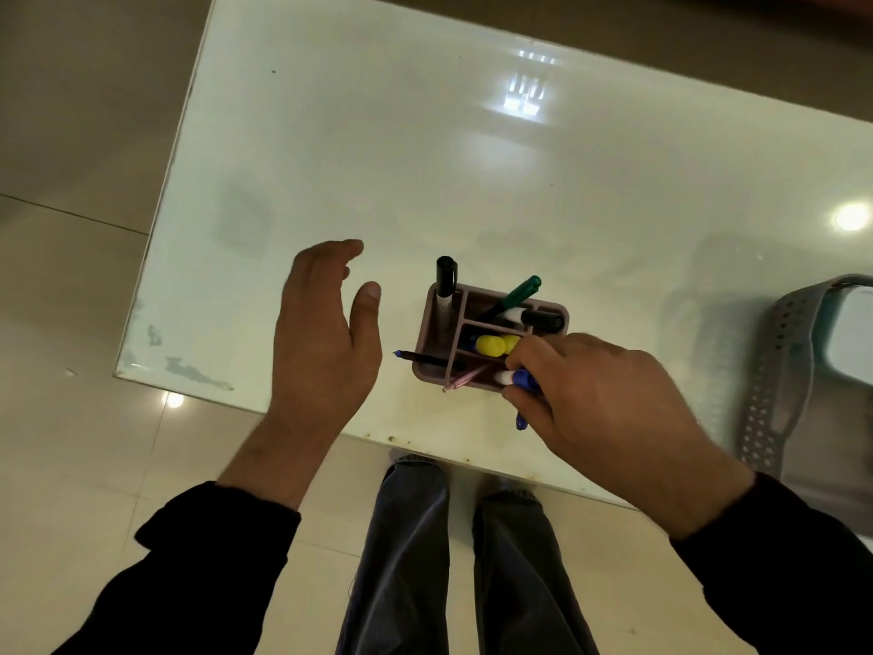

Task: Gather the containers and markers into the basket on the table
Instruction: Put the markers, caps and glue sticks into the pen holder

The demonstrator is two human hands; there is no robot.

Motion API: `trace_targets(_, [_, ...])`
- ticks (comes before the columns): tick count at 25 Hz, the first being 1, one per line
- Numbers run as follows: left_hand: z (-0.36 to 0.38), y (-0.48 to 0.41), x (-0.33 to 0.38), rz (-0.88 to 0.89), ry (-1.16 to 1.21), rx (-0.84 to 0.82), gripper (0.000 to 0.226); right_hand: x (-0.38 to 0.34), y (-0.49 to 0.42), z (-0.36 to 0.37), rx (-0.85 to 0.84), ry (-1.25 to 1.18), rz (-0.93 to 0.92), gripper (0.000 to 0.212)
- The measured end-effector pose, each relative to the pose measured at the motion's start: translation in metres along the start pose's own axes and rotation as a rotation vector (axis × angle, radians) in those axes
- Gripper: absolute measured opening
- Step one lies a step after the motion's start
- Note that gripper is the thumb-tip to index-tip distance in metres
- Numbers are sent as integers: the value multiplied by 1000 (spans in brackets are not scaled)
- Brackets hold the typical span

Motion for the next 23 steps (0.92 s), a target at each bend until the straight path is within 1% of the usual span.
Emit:
trace_targets(3, [6, 0, -1, -8, 5, -11, 35, 3, -2, 0, -26, 4, -2, 35])
trace_targets(5, [9, 1, -4, -20, 11, -16, 35, 7, 2, 1, 6, -20, -4, 38])
trace_targets(7, [10, 2, -8, -61, 45, -21, 36, 15, 9, 0, 124, -89, -17, 38])
trace_targets(9, [10, 3, -15, -146, 82, -42, 36, 30, 13, 3, 338, -239, 3, 29])
trace_targets(11, [11, 5, -23, -245, 81, -97, 43, 55, 14, 16, 501, -438, 131, 18])
trace_targets(12, [12, 7, -26, -280, 64, -147, 48, 70, 13, 29, 531, -524, 230, 17])
trace_targets(13, [14, 10, -30, -301, 45, -217, 54, 82, 12, 44, 498, -578, 331, 22])
trace_targets(14, [16, 13, -32, -309, 38, -308, 60, 91, 10, 60, 403, -596, 399, 32])
trace_targets(15, [19, 16, -34, -311, 54, -412, 66, 95, 9, 76, 280, -599, 414, 44])
trace_targets(17, [24, 24, -37, -317, 124, -587, 80, 89, 4, 101, 74, -628, 320, 71])
trace_targets(18, [26, 26, -38, -315, 148, -628, 85, 83, 0, 108, 22, -660, 265, 83])
trace_targets(20, [35, 29, -37, -306, 193, -633, 90, 74, -8, 112, 17, -765, 206, 99])
trace_targets(21, [39, 30, -36, -308, 227, -618, 91, 71, -12, 112, 36, -813, 189, 103])
trace_targets(23, [45, 29, -30, -317, 318, -588, 88, 65, -16, 110, 71, -873, 159, 104])
Point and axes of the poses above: each hand's wrist, its own y-axis away from the middle knuckle, its own z-axis out of the palm, x = y × z, the point moved 1 cm from there along -y, towards the middle knuckle, and after that the axes turned 11 degrees about -x, right-handed, at the moved point
